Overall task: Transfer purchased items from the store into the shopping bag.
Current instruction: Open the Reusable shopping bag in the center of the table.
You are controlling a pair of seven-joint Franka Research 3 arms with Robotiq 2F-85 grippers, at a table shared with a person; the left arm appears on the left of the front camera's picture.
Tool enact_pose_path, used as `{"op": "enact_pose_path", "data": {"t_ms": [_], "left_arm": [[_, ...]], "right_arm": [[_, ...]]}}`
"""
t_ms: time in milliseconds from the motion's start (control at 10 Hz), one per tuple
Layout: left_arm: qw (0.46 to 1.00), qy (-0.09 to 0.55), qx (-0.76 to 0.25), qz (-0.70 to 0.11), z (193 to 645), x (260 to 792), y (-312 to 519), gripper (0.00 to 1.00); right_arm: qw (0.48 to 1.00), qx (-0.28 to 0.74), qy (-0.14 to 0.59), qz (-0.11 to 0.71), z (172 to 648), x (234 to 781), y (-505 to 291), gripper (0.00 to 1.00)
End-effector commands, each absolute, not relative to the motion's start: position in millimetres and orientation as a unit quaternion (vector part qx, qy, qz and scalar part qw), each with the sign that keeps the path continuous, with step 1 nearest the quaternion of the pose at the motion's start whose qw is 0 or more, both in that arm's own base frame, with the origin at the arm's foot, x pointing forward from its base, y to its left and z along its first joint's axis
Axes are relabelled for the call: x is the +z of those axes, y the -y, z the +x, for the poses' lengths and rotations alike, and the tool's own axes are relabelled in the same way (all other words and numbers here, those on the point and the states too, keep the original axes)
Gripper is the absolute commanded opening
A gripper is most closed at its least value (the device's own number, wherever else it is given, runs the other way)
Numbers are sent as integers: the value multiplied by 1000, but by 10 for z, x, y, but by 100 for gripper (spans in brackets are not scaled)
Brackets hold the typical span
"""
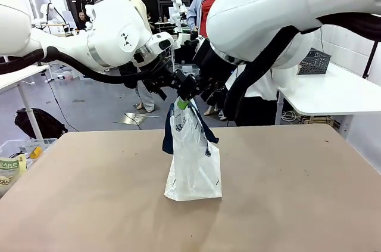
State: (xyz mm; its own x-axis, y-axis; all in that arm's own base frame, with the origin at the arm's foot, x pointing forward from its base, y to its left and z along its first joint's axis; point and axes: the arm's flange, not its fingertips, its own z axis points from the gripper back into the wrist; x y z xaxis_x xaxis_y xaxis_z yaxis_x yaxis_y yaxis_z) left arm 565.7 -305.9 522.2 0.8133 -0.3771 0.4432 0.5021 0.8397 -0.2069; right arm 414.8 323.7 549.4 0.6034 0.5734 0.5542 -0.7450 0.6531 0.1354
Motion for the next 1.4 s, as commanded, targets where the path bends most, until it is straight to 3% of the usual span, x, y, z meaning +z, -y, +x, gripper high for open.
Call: {"op": "enact_pose_path", "data": {"t_ms": [0, 200, 300, 400, 800, 900, 1300], "left_arm": [[937, 189, -242, -166, 5658, 5224, 2984, 100], [939, 174, -247, -162, 5686, 5189, 3007, 100], [940, 170, -249, -160, 5698, 5179, 3013, 100], [939, 165, -254, -160, 5707, 5164, 3027, 91], [942, 162, -247, -160, 5752, 5148, 3021, 17], [943, 159, -246, -160, 5759, 5145, 3015, 0], [945, 159, -237, -157, 5765, 5155, 2985, 0]], "right_arm": [[879, 375, 228, 186, 4255, 5434, -3267, 100], [884, 369, 221, 182, 4292, 5369, -3279, 100], [884, 368, 222, 183, 4311, 5350, -3288, 91], [884, 366, 221, 189, 4341, 5326, -3292, 73], [888, 364, 212, 187, 4378, 5290, -3292, 0], [890, 361, 212, 182, 4367, 5285, -3281, 0], [905, 337, 216, 140, 4327, 5284, -3195, 0]]}}
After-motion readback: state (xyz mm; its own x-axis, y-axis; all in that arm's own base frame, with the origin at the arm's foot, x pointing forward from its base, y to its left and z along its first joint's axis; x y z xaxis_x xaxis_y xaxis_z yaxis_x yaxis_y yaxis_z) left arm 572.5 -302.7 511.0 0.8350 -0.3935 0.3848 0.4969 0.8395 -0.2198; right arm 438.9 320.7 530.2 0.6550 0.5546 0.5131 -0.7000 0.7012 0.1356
